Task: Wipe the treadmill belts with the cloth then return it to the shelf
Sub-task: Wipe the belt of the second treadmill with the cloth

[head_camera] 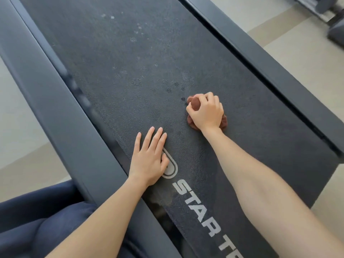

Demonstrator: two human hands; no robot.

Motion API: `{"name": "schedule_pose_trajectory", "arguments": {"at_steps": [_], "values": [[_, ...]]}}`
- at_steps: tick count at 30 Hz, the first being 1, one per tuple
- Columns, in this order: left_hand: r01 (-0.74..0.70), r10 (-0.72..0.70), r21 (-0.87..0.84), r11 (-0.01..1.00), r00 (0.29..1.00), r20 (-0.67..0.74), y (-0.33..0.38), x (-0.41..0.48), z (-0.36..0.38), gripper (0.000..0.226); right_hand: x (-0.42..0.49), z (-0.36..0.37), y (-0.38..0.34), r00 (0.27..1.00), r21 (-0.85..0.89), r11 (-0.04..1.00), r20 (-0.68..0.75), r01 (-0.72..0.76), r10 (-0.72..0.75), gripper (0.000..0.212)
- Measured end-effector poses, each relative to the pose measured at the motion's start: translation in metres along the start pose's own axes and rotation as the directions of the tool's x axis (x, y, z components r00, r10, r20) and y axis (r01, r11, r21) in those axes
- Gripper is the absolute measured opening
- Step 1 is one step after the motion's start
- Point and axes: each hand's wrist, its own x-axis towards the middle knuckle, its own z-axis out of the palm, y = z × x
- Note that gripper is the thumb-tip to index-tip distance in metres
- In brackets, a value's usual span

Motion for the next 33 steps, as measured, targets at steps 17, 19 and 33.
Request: {"name": "schedule_pose_trajectory", "arguments": {"at_steps": [17,19,33], "values": [[0.049,-0.068,0.143,0.989,0.989,0.135,-0.061,-0.002,-0.029,0.058,-0.222,-0.043,-0.020,0.973,0.139,0.967,0.052,0.214,-0.223,0.027],[0.051,-0.071,0.137,0.989,0.987,0.143,-0.072,-0.001,-0.030,0.059,-0.185,-0.035,-0.029,0.965,0.120,0.959,0.010,0.258,-0.261,0.027],[0.022,-0.023,0.026,0.999,0.998,0.054,-0.079,-0.002,-0.028,0.058,-0.034,0.005,-0.075,0.994,0.069,0.992,0.041,0.101,-0.104,0.030]]}}
